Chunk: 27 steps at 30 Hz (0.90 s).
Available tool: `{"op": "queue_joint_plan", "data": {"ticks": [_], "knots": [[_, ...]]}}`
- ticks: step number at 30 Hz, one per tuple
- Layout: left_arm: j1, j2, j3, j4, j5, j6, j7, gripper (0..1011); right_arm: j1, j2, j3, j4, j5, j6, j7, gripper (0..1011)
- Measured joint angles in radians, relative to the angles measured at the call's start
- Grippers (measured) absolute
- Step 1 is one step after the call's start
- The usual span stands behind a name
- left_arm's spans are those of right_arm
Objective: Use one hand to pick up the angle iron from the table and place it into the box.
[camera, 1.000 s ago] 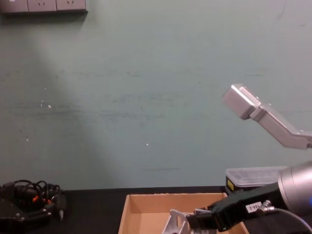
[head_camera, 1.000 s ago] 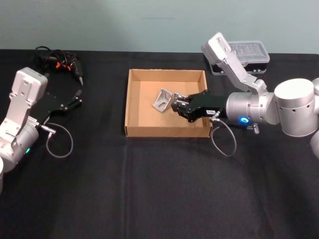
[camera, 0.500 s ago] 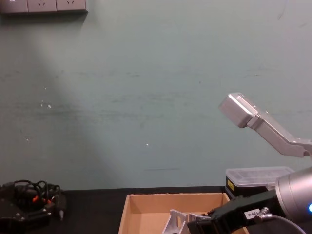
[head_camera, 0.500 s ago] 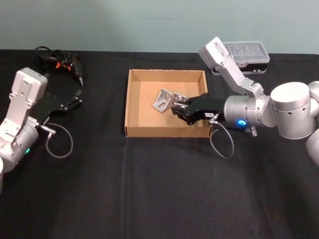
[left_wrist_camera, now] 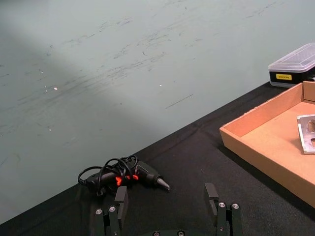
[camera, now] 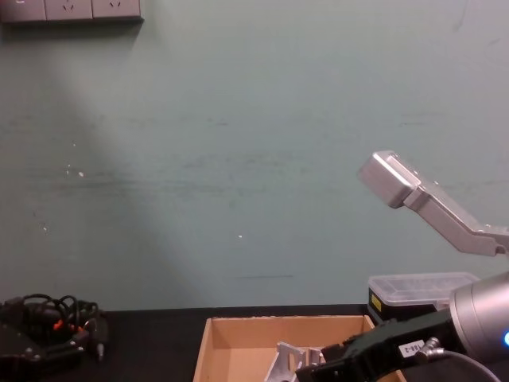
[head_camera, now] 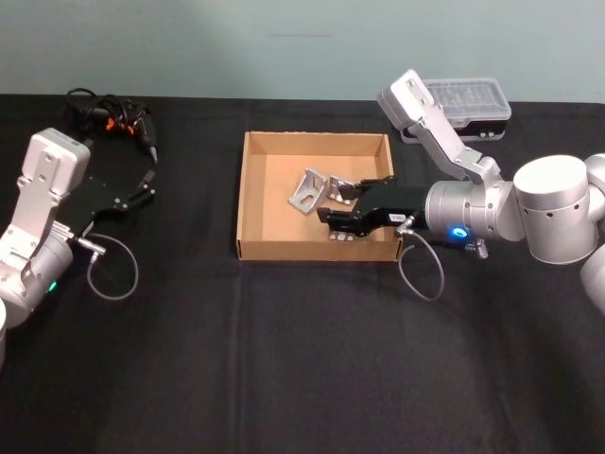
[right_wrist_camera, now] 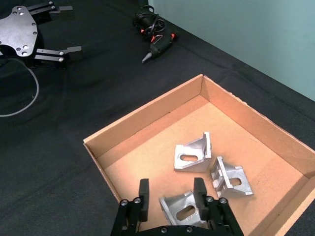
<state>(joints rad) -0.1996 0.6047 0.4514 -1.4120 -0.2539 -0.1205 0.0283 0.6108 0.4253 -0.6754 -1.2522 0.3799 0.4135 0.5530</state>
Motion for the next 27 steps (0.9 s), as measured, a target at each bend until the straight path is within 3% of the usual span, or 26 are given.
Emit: {"op": "queue_joint_plan", "data": {"ticks": [12,16,23,27], "knots": [[0.000,0.000,0.000,0.000,0.000,0.000,0.000,1011,0.000,0.001,0.000,-0.001,0.001,0.001,0.000,926],[0.000,0.000,0.000,0.000,0.000,0.000,0.000,1011,-0.020,0.007,0.015,-0.027,0.008,-0.028,0.014,1002],[0.000,0.000,0.000,0.000,0.000,0.000,0.000,1011,-0.081,0.024,0.065,-0.099,0.044,-0.100,0.017,1003],[0.000,0.000,0.000,0.000,0.000,0.000,0.000,1011,-0.143,0.037,0.119,-0.170,0.063,-0.164,-0.036,1003]]}}
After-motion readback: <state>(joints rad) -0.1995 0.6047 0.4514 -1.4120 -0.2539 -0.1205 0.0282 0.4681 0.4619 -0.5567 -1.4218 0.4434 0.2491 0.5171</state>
